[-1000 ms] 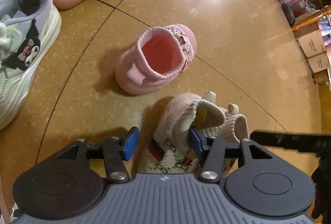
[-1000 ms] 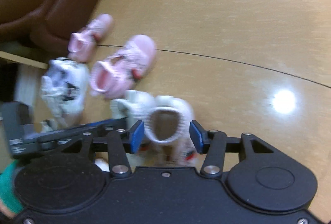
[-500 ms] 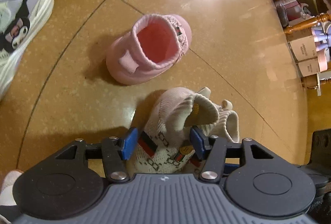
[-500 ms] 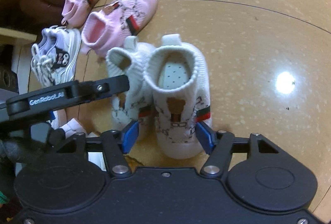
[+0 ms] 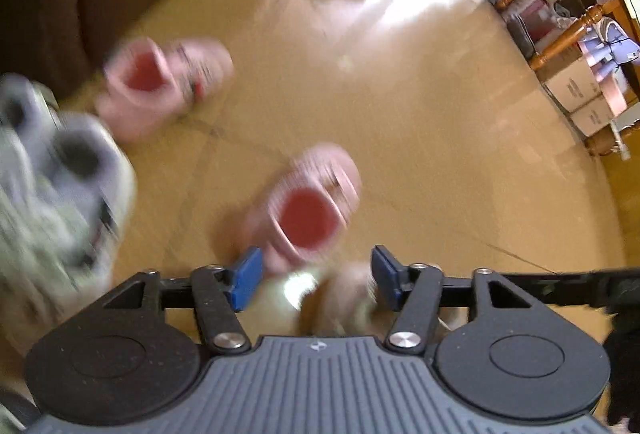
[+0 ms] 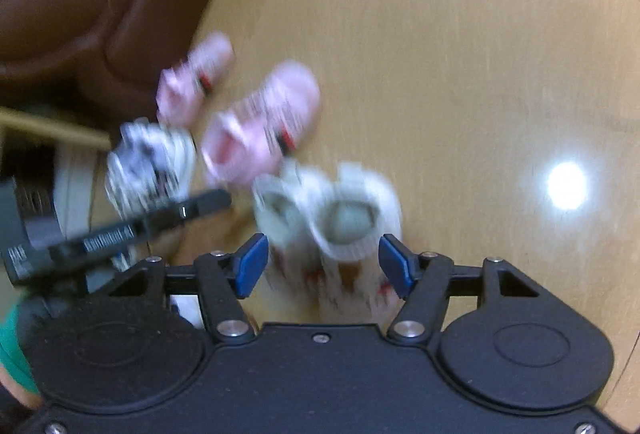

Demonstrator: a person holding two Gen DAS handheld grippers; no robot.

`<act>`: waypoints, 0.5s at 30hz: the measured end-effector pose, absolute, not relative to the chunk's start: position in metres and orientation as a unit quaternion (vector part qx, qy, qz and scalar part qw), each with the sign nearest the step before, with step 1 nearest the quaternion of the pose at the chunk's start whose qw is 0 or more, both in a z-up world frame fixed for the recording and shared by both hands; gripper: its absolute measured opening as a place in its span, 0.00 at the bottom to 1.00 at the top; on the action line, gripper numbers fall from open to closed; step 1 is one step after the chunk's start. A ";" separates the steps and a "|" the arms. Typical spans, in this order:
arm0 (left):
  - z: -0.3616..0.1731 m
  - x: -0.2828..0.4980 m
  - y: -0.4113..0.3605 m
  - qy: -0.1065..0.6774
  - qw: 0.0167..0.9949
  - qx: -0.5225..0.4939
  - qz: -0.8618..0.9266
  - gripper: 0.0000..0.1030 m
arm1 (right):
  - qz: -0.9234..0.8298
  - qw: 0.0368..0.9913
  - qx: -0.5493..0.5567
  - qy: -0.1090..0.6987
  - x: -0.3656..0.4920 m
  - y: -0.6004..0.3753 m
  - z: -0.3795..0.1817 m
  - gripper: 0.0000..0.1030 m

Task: Organize scattered shoes
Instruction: 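Grasp a pink print slip-on with the right tool while the left tool grasps another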

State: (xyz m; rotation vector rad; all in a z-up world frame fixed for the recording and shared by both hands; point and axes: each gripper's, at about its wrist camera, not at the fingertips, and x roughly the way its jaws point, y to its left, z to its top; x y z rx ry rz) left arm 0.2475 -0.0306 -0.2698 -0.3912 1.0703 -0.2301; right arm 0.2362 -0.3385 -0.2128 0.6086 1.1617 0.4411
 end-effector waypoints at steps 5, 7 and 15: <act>-0.254 0.266 -0.002 0.469 0.865 -0.161 -0.072 0.65 | 0.216 0.809 0.247 0.487 0.261 -0.294 -0.183 0.63; -0.250 0.273 0.012 0.457 0.873 -0.160 -0.056 0.65 | 0.215 0.825 0.211 0.478 0.269 -0.275 -0.178 0.63; -0.259 0.303 0.048 0.446 0.876 -0.179 -0.043 0.65 | 0.208 0.839 0.143 0.481 0.291 -0.248 -0.187 0.63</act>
